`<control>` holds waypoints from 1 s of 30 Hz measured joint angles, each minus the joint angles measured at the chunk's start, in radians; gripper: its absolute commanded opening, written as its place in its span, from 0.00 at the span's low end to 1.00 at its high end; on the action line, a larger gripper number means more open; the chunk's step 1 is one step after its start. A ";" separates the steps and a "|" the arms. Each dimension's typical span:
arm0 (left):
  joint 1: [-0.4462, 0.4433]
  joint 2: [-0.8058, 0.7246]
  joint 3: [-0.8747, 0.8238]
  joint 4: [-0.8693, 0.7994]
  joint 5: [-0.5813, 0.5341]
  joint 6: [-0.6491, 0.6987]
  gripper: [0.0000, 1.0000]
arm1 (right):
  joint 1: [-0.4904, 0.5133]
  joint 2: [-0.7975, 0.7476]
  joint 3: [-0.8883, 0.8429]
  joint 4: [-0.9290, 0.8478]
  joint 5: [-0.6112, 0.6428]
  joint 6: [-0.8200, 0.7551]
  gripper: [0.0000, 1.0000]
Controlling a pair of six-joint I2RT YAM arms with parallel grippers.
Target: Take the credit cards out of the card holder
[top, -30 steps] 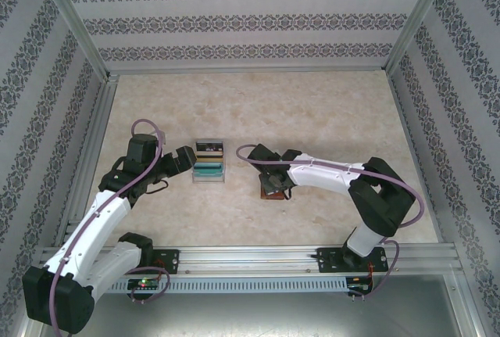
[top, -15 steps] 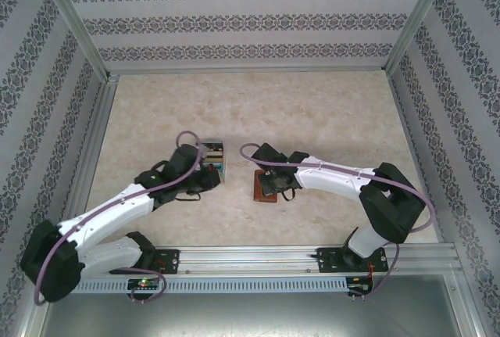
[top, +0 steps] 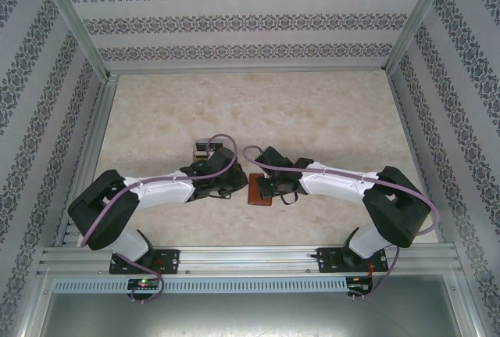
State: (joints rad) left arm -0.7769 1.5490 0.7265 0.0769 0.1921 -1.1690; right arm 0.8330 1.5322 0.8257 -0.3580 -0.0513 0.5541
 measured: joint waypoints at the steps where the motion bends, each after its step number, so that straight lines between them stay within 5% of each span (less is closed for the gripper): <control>1: -0.001 0.014 0.008 0.018 0.007 -0.006 0.00 | 0.000 0.000 -0.002 0.005 -0.003 0.000 0.00; 10: -0.023 0.159 0.057 0.096 0.040 -0.068 0.00 | -0.006 -0.029 -0.033 0.027 -0.012 0.021 0.00; 24: -0.035 0.173 0.145 -0.066 0.000 -0.062 0.00 | -0.105 -0.317 -0.183 0.006 -0.016 0.071 0.00; 27: -0.035 0.164 0.156 -0.106 -0.017 -0.041 0.17 | -0.105 -0.317 -0.195 0.006 -0.017 0.079 0.00; 30: -0.035 0.122 0.163 -0.173 -0.045 -0.005 0.46 | -0.105 -0.316 -0.196 0.008 -0.018 0.087 0.00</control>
State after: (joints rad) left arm -0.8116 1.6714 0.8894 -0.0963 0.1471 -1.1740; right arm 0.7280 1.2163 0.6300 -0.3496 -0.0696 0.6411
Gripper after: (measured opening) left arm 0.316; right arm 0.065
